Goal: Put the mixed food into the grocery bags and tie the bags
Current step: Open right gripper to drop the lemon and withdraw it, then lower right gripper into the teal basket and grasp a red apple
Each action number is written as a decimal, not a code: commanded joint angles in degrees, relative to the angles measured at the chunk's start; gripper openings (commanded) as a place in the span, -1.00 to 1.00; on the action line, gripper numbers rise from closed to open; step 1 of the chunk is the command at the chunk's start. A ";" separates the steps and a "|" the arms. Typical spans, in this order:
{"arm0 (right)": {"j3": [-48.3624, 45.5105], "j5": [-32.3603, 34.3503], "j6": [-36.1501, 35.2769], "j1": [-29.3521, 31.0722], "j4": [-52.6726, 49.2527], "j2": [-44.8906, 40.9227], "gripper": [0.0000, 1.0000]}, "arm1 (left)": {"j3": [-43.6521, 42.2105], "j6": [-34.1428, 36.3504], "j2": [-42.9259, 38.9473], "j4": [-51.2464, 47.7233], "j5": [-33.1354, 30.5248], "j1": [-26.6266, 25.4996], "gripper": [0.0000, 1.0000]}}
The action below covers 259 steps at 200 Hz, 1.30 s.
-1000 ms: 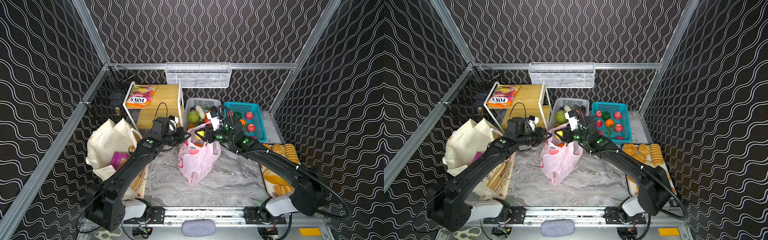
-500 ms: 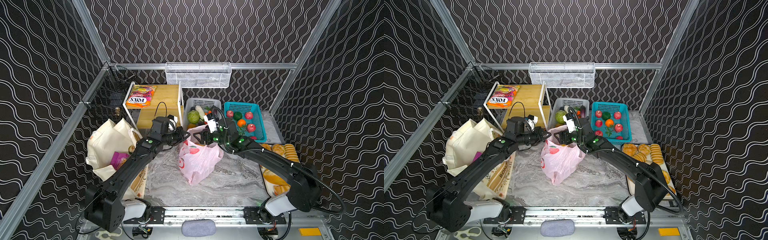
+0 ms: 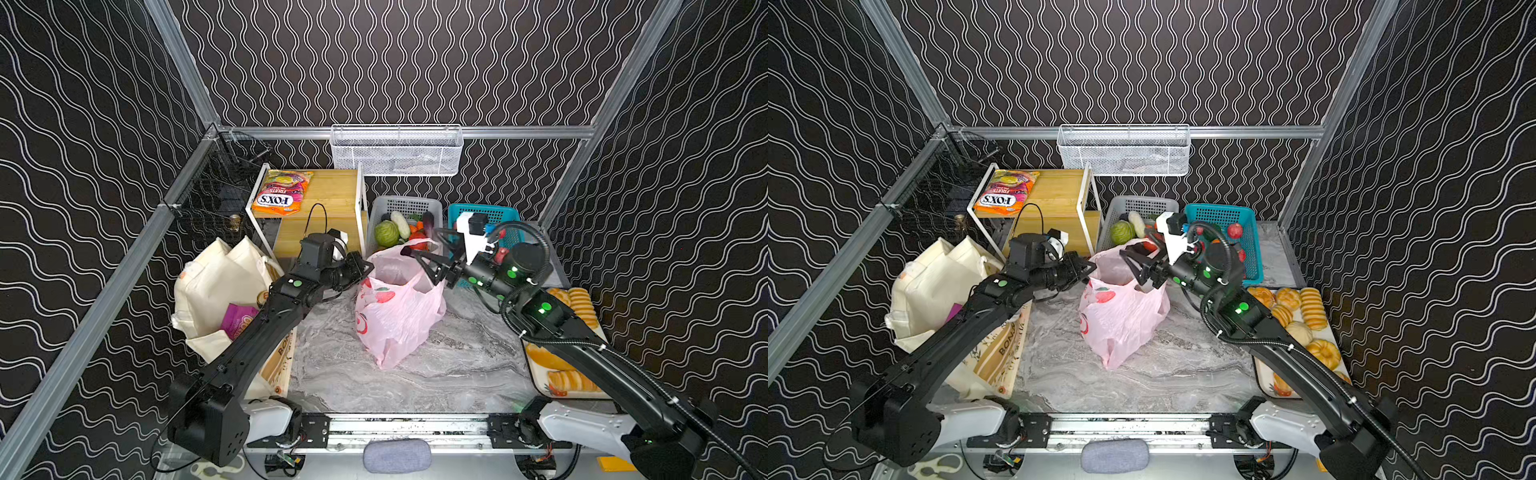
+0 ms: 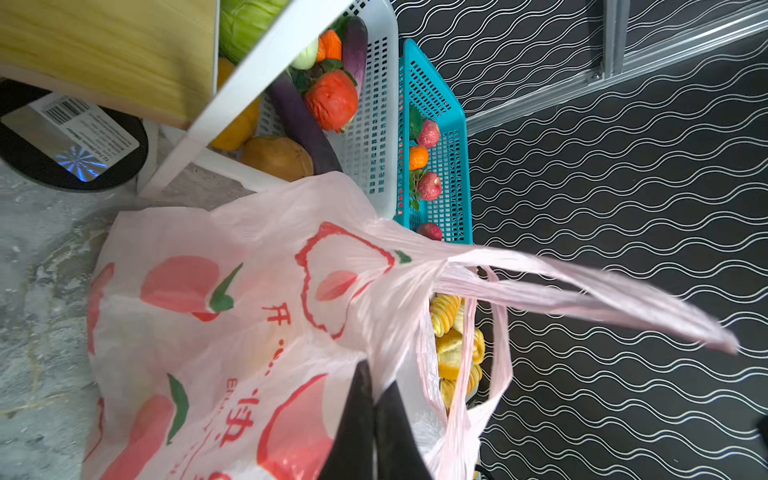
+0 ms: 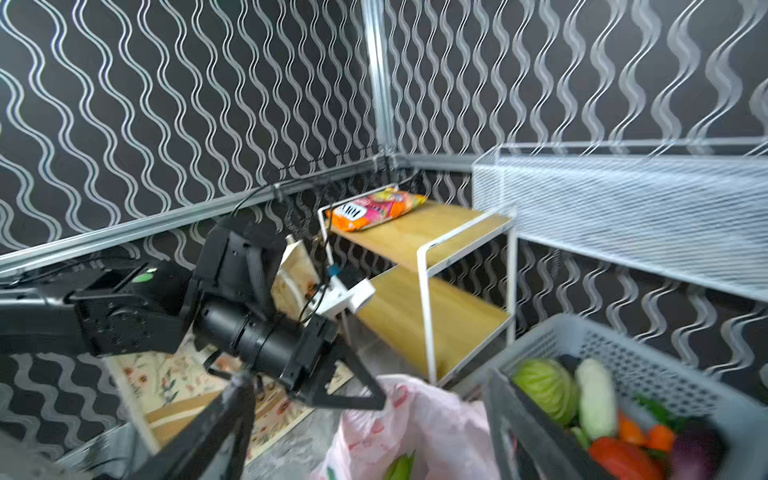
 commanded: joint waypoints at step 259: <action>33.96 -12.26 17.19 -36.46 -52.81 61.22 0.58 | -2.60 -3.01 1.17 7.30 8.26 1.52 -1.00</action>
